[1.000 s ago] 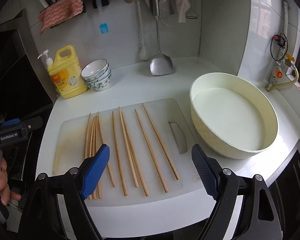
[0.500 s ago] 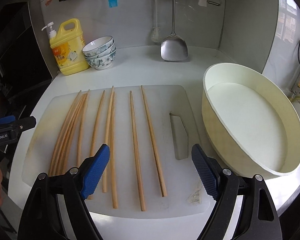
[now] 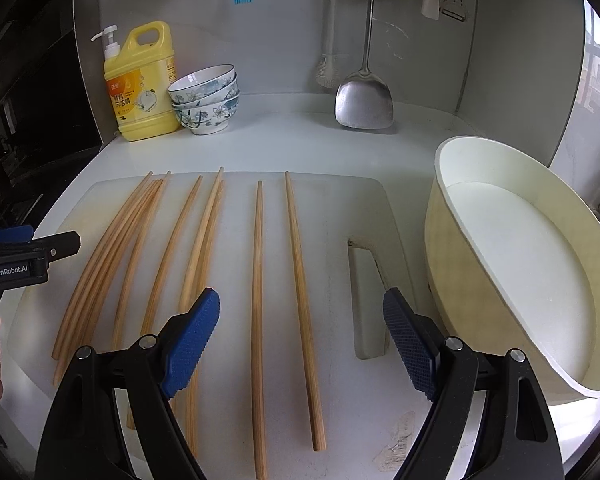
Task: Organize utensils
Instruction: 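Lower both open grippers toward the wooden chopsticks on the cutting board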
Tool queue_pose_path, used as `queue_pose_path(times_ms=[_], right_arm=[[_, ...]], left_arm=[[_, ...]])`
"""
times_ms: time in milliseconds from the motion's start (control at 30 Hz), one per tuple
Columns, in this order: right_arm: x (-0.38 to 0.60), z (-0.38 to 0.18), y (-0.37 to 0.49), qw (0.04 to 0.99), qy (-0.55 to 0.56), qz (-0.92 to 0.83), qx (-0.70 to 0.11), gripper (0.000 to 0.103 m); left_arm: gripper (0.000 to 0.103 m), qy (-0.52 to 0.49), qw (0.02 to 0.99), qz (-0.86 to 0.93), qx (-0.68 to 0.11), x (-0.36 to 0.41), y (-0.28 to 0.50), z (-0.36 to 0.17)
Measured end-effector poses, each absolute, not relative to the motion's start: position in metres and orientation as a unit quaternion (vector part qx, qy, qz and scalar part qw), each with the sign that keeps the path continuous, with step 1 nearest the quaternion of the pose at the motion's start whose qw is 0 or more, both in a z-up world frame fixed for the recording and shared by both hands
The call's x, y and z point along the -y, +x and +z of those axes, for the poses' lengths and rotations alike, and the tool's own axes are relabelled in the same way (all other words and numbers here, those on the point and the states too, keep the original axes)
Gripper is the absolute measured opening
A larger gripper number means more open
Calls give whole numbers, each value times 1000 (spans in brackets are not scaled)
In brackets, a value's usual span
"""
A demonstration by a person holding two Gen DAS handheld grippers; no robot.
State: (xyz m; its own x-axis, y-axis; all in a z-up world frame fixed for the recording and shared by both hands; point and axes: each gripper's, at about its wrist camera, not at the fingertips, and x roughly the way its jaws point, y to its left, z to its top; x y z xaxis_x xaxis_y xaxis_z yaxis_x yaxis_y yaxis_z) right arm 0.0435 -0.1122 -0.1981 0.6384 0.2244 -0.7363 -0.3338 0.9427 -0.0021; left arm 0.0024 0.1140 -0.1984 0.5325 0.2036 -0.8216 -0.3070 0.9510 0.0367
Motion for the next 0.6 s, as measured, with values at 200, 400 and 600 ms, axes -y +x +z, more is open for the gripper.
queue_pose_path(times_ms=[200, 400, 600], right_arm=[[110, -204, 49, 905, -64, 148, -394, 80], [109, -207, 51, 907, -67, 144, -391, 80], [112, -208, 55, 907, -67, 141, -391, 80]], left_arm=[[97, -59, 869, 149, -468, -119, 10, -212], [98, -63, 868, 147, -470, -122, 12, -220], [98, -57, 868, 148, -470, -119, 18, -222]])
